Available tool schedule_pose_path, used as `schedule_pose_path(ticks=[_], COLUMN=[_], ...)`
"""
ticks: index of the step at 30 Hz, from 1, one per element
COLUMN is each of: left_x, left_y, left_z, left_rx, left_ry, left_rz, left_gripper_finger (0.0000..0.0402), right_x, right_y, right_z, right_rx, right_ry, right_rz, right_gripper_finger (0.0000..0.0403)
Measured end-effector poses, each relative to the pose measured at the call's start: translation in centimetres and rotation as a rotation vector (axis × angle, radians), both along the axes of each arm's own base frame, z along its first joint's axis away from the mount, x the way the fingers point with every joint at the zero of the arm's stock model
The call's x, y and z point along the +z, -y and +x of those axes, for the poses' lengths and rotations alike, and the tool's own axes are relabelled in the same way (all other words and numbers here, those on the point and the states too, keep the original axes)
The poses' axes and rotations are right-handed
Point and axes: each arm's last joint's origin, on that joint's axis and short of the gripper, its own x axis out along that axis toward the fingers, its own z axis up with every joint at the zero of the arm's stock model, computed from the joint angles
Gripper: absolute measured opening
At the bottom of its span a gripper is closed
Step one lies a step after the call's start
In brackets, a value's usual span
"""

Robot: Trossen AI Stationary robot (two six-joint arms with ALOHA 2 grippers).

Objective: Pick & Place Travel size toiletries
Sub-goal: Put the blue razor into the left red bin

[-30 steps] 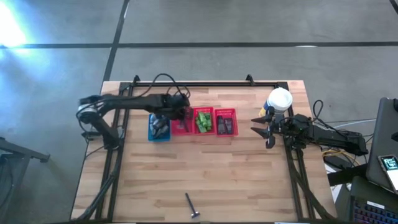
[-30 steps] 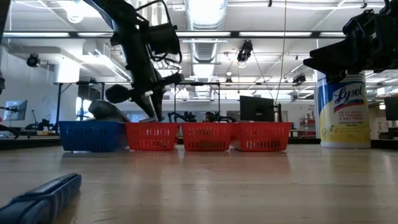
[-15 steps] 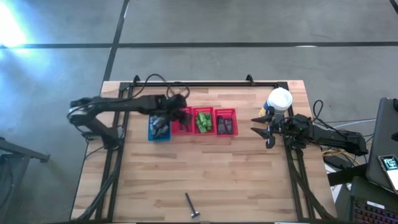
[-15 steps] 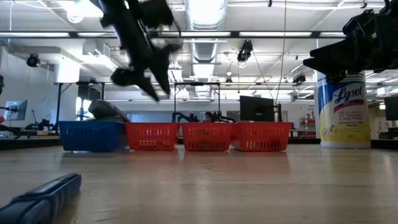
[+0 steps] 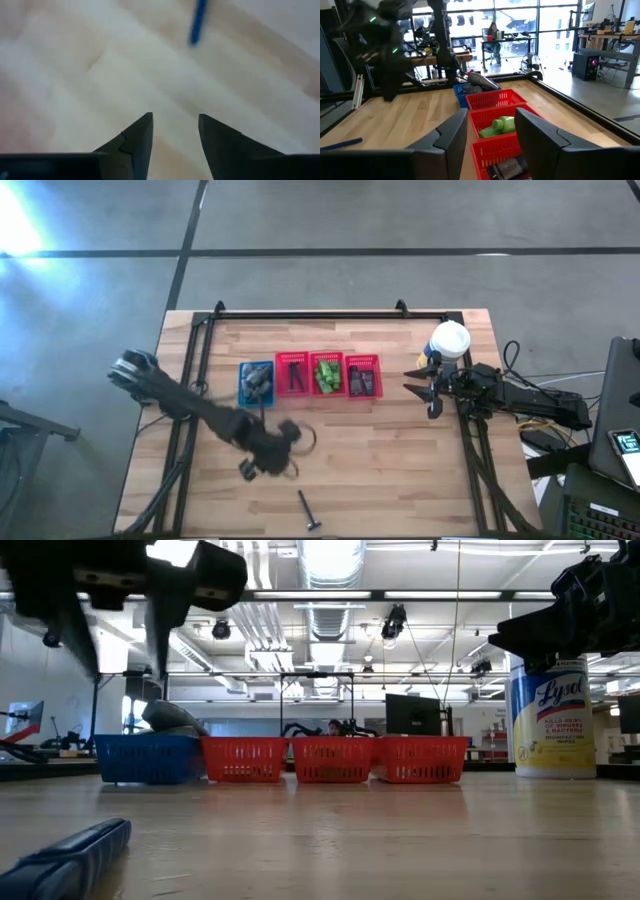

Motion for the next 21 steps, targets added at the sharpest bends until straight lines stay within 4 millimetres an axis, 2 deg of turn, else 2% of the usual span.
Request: schedule_pose_path(ticks=[6, 10, 21], left_x=[-3.1, -3.5, -5.3], left_y=[3.8, 5.7, 9.8], left_z=[2.2, 3.4, 6.2], left_rx=[-0.082, -0.114, -0.201], left_ry=[0.073, 0.133, 0.091], left_rz=[-0.032, -0.066, -0.108], left_gripper_finger=[0.0163, 0.0163, 0.0163], right_x=[0.0, 0.0, 0.0], right_y=[0.0, 0.0, 0.0], right_z=[0.0, 0.0, 0.0], right_rx=[0.000, 0.000, 0.000], right_ry=[0.000, 0.000, 0.000], right_rz=[0.000, 0.000, 0.000], right_gripper_finger=[0.0141, 0.0128, 0.0091])
